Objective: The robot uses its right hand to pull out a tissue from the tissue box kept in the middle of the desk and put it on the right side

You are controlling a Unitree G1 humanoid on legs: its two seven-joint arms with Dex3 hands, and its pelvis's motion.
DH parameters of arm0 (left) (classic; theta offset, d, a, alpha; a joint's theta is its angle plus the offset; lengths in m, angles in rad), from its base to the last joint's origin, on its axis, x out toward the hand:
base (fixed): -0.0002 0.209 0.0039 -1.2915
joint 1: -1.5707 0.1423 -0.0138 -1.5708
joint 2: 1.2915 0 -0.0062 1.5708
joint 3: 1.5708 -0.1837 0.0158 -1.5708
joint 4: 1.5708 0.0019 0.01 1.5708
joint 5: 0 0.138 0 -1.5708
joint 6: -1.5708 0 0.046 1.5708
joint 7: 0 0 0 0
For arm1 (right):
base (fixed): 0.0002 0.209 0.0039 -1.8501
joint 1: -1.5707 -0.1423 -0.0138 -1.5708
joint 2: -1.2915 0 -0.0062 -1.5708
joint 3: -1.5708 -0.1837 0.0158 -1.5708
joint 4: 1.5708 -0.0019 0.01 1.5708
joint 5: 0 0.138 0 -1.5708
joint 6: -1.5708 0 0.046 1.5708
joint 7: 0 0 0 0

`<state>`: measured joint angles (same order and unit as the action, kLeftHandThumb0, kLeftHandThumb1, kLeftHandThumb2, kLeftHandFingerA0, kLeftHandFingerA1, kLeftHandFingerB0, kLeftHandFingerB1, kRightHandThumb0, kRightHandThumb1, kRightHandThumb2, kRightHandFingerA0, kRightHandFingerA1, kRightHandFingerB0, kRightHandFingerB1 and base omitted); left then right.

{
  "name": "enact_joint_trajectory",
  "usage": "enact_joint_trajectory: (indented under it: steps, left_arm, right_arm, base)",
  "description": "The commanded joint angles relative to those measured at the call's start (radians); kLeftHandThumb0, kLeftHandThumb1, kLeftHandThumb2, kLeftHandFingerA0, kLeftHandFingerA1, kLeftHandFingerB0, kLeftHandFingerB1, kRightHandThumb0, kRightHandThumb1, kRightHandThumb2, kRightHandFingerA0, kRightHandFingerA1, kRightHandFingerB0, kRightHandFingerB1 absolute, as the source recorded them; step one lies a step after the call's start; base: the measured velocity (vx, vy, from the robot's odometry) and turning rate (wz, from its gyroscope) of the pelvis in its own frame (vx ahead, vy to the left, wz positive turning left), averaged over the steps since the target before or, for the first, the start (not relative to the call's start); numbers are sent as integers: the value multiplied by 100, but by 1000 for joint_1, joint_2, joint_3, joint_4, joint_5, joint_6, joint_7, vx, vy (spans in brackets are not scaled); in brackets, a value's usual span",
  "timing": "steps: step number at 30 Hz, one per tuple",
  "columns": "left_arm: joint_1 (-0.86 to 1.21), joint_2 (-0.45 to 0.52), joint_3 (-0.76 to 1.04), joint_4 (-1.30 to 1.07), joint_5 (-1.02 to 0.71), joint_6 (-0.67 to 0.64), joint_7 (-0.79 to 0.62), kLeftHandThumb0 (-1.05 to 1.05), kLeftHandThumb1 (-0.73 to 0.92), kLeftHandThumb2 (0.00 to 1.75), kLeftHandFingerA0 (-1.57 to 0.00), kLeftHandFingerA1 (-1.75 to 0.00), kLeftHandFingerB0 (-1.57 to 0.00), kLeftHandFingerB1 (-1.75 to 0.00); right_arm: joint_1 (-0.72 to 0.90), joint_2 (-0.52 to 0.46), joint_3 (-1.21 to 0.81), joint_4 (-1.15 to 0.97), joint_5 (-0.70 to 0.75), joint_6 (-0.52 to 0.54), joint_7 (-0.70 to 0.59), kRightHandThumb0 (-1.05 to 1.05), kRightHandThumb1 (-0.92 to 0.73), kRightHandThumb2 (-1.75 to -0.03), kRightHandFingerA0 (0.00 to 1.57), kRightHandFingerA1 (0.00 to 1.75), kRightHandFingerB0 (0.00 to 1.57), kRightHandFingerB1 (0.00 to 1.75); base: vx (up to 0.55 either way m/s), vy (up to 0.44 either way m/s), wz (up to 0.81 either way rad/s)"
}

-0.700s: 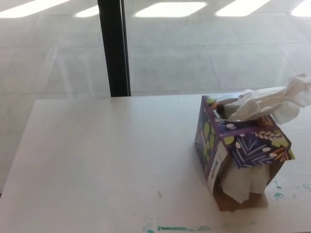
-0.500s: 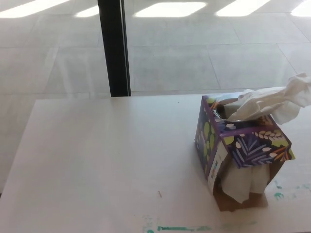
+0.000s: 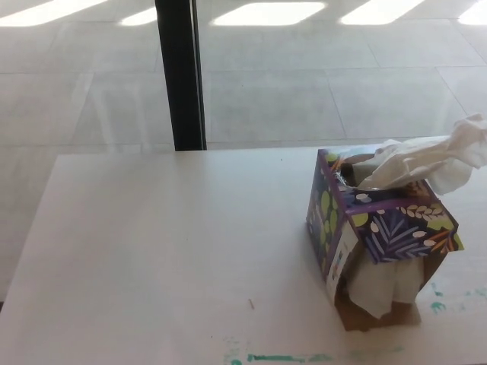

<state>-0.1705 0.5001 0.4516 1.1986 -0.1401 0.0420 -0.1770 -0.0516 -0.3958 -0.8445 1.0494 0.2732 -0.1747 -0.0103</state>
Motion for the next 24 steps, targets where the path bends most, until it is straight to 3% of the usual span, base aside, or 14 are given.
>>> enact_joint_trajectory:
  steps: [1, 4, 5, 9, 11, 12, 13, 14, 15, 16, 17, 22, 23, 24]
  left_arm:
    - [12, 19, 7, -5, -30, 28, -11, -105, 77, 101, -65, -62, -45, -82]
    - [16, 19, 0, -4, -24, 29, -5, -105, 76, 102, -66, -63, -45, -84]
    - [22, 18, 0, -12, -26, 23, -10, -105, 77, 101, -67, -63, -45, -83]
    - [27, 20, 2, -8, -30, 15, -22, -105, 79, 99, -64, -61, -44, -80]
    - [25, 21, 4, -6, -32, 18, -23, -105, 79, 99, -63, -60, -43, -80]
    - [33, 20, 6, -1, -31, 12, -16, -105, 79, 99, -66, -61, -44, -80]
    - [39, 19, 6, 0, -30, 4, -17, -105, 78, 99, -65, -61, -44, -82]
    - [42, 19, 4, -1, -29, -4, -22, -105, 78, 99, -65, -61, -44, -82]
    - [44, 18, 6, -5, -30, -5, -23, -105, 78, 99, -64, -60, -45, -82]
    - [53, 16, -7, -11, -17, -8, -16, -105, 79, 100, -64, -58, -45, -80]
    - [53, 15, -5, -10, -20, -7, -14, -105, 79, 99, -64, -58, -46, -80]
    - [53, 15, -5, -16, -23, 1, -15, -105, 77, 98, -65, -60, -47, -82]
    - [54, 16, -6, -22, -23, 7, -18, -105, 78, 99, -63, -60, -45, -82]
    - [55, 18, -6, -21, -23, 8, -19, -105, 77, 99, -64, -59, -44, -79]
  right_arm:
    - [-83, -98, 22, -102, 62, 15, 48, -56, -74, -62, 62, 100, 41, 49]
    - [-112, -103, 49, -193, 48, 24, -2, -56, -73, -62, 71, 98, 49, 50]
    - [-201, -151, 100, -195, -25, 13, -91, -62, -70, -62, 80, 85, 54, 49]
    - [-334, -173, 190, -365, -56, 63, -121, -74, -70, -61, 72, 91, 55, 67]
    - [-363, -161, 210, -455, -45, 135, -141, -72, -67, -61, 69, 89, 55, 58]
    - [-395, -164, 289, -596, -80, 228, -123, -55, -75, -62, 56, 80, 42, 45]
    - [-416, -166, 336, -673, -96, 279, -108, -53, -59, -93, 54, 77, 35, 56]
    - [-426, -166, 352, -695, -97, 294, -99, -53, -59, -93, 54, 77, 35, 56]
    - [-453, -157, 391, -720, -123, 308, -107, -48, -59, -90, 55, 73, 38, 56]
    - [-460, -156, 417, -733, -116, 295, -64, -40, -76, -62, 48, 65, 34, 42]
    - [-478, -151, 451, -729, -129, 262, -38, -36, -76, -62, 50, 65, 33, 42]
    - [-546, -149, 603, -781, -128, 281, 89, -57, -71, -61, 48, 56, 34, 35]
    - [-560, -143, 625, -802, -121, 328, 87, -61, -55, -90, 46, 64, 27, 47]
    - [-566, -142, 649, -817, -125, 339, 97, -59, -68, -61, 46, 59, 35, 34]
  base:
    - [0, 0, 0]
    - [-13, -4, -2]
    - [0, 0, 0]
    - [0, 0, 0]
    - [0, 0, 0]
    - [0, 0, 0]
    - [-47, -17, 6]
    - [-49, -18, 9]
    - [0, 0, 0]
    - [0, 0, 0]
    - [0, 0, 0]
    - [0, 0, 0]
    - [0, 0, 0]
    - [0, 0, 0]
